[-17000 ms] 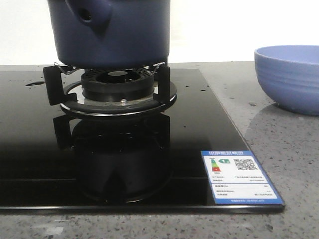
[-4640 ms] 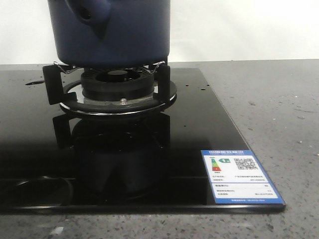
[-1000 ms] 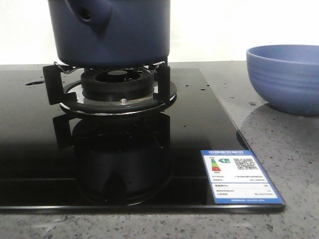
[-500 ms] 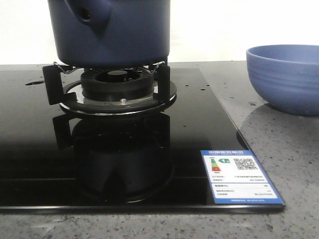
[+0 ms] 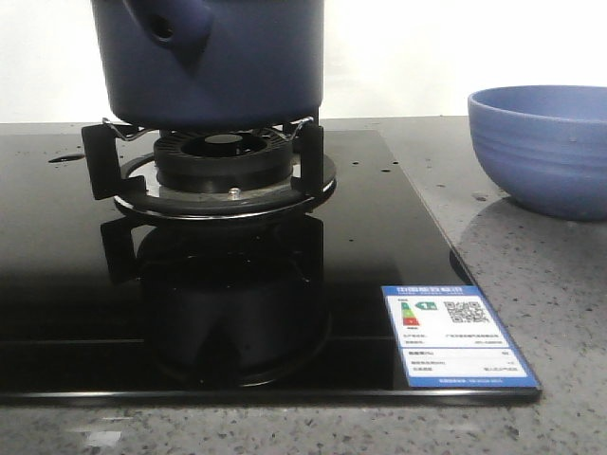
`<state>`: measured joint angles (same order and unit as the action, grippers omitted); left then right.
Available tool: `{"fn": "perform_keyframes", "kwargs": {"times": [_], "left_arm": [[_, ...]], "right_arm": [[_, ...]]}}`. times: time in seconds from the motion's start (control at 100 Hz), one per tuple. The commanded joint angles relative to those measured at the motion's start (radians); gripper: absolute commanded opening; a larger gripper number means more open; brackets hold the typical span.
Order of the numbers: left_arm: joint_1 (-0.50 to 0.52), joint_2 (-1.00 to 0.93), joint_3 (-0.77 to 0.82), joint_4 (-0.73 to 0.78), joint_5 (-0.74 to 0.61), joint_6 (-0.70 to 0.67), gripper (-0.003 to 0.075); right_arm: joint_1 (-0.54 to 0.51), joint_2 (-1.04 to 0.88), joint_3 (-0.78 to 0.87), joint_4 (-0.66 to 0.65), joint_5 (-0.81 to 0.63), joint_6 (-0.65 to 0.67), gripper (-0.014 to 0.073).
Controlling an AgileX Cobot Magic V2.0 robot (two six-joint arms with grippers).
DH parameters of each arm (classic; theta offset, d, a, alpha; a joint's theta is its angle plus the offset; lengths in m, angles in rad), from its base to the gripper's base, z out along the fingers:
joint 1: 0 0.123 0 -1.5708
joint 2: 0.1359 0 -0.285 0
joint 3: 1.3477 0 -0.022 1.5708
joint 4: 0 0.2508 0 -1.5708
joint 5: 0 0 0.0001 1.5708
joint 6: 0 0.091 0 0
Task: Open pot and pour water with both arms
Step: 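Lower the held glass lid back onto the saucepan with the left gripper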
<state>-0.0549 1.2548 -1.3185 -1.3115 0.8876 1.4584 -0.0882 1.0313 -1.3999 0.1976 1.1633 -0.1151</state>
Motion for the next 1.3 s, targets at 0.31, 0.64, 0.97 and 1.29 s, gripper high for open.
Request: {"fn": "perform_keyframes", "kwargs": {"times": [0.31, 0.64, 0.97, 1.29], "left_arm": [[0.213, -0.215, -0.031, 0.086, -0.081, -0.346, -0.002], [0.132, -0.358, 0.143, 0.307, -0.558, -0.522, -0.002], [-0.022, -0.647, 0.572, 0.311, -0.649, -0.505, -0.002], [-0.03, -1.057, 0.958, 0.24, -0.664, -0.507, -0.002]], "right_arm": [[-0.005, -0.128, 0.239, 0.514, -0.556, -0.28, -0.007], [-0.005, -0.245, 0.443, 0.531, -0.701, -0.409, -0.0062], [-0.005, -0.404, 0.608, 0.547, -0.709, -0.534, -0.0062], [-0.005, -0.755, 0.974, 0.549, -0.755, -0.563, -0.0062]]}}
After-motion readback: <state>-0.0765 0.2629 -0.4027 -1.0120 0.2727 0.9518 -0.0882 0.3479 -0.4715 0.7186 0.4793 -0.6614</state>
